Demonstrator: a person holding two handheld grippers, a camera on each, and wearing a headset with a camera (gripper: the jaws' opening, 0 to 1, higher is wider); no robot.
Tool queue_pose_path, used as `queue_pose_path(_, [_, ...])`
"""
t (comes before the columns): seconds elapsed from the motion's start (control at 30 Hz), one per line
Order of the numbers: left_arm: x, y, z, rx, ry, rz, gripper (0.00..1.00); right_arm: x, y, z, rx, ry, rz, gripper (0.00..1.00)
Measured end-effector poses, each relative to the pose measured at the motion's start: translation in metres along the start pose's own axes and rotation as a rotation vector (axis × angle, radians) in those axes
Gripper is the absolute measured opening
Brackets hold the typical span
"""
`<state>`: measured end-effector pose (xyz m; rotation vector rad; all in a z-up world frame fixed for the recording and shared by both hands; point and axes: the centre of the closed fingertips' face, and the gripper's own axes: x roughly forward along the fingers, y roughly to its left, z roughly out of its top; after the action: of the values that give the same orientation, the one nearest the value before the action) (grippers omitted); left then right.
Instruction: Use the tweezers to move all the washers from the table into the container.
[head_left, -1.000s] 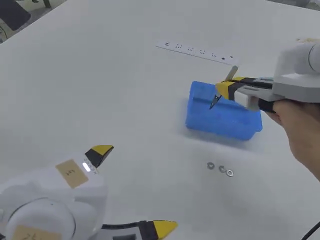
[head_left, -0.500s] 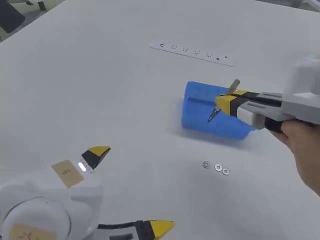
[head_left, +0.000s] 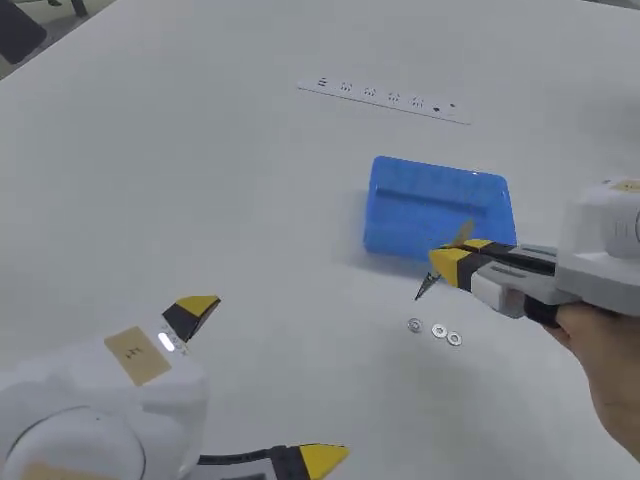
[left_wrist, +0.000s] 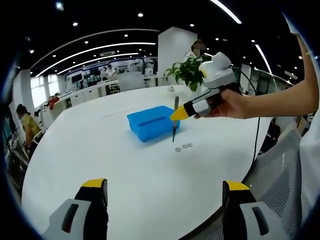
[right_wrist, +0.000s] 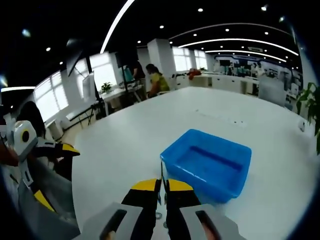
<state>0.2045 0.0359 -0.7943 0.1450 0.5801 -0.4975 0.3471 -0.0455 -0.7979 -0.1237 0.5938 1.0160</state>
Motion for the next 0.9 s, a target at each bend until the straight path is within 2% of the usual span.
queue_pose_path(0.37, [0.000, 0.002, -0.002, 0.007, 0.006, 0.005, 0.97, -0.001, 0.004, -0.015, -0.030, 0.041, -0.001, 0.02])
queue_pose_path(0.7, [0.000, 0.002, -0.003, 0.011, 0.015, 0.009, 0.96, 0.000, 0.005, -0.021, -0.048, 0.054, -0.007, 0.02])
queue_pose_path(0.9, [0.000, 0.002, -0.003, 0.011, 0.017, 0.007, 0.96, 0.000, 0.006, -0.020, -0.032, 0.047, -0.007, 0.02])
